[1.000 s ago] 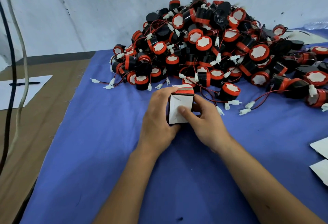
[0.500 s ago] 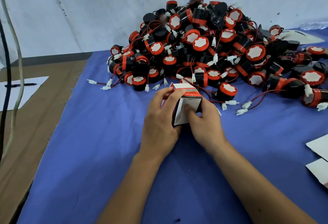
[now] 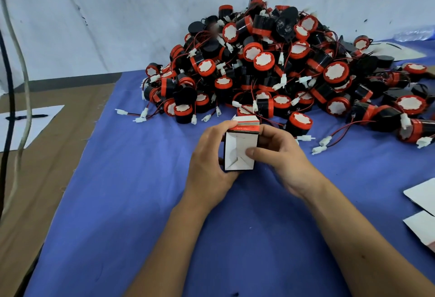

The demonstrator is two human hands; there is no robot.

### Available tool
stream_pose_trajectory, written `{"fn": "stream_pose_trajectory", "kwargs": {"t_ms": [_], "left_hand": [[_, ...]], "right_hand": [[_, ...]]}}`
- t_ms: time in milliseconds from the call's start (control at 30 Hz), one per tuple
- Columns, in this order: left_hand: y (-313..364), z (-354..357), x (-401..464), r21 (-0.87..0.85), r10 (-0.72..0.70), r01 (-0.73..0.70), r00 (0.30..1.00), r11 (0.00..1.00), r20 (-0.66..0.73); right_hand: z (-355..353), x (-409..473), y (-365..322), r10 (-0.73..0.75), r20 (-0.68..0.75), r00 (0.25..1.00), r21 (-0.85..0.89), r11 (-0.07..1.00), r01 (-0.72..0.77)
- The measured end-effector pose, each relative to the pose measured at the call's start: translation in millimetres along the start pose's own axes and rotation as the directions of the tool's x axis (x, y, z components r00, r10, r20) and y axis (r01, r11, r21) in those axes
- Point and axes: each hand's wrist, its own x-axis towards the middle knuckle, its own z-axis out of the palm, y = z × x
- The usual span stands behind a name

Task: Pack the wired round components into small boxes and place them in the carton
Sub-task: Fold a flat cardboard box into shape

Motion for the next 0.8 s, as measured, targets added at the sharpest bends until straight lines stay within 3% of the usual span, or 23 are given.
{"fn": "stream_pose_trajectory", "kwargs": {"t_ms": [133,367,633,800], "left_hand": [[-2,0,-1,0.032,0.029,-0.030,0.999,0.999,0.014],[-2,-2,-1,0.075,0.053,-0.055,0.998,0.996,0.034],[3,0,-2,0.277,0.093,-0.083,0.995,0.957,-0.022],[-1,-4,-3,0.083,0.031,-0.035,0.998,0.996,0.052]], "right_hand": [[10,1,7,-0.012,-0.044,0.999,-0.039,0.999,0.011],[3,1,0,0.053,0.062,0.997,0.054,0.997,-0.057],[20,-2,6,-0.037,-0.141,0.989,-0.137,0.990,0.017],[6,-2,-3,0.050,0.069,0.996,-0.031,0.998,-0.048]]}}
